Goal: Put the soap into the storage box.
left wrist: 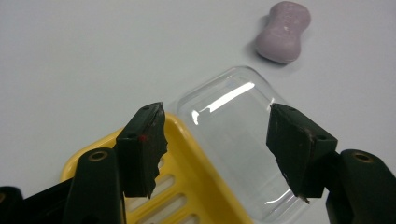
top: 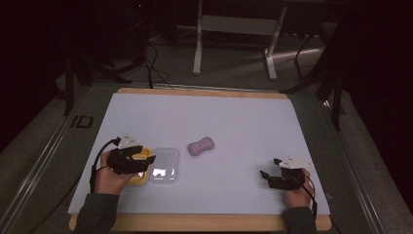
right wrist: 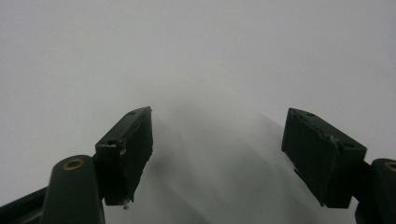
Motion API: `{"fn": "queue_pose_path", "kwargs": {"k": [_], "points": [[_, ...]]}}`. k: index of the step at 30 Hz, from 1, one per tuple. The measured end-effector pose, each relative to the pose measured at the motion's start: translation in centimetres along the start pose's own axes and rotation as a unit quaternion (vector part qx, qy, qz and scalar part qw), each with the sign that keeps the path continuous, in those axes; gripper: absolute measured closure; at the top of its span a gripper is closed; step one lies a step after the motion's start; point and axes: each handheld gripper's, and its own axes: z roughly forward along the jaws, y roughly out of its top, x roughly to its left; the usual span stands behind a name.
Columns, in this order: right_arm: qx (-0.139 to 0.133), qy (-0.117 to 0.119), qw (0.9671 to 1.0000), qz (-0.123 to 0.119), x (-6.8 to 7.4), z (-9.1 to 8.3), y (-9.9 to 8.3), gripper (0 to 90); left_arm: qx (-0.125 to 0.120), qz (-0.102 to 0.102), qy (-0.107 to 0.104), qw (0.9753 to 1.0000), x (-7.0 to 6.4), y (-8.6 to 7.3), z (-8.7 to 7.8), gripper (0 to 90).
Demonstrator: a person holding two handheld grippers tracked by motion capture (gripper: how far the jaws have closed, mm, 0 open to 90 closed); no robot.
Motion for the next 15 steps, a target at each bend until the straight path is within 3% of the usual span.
{"fn": "queue_pose_path", "kwargs": {"k": [15], "points": [[0.001,0.001,1.0000,-0.001,0.0,0.0,0.0,24.5,0.012,0.028,-0.009,0.9995,-1.0,1.5,0.8,38.0]]}}
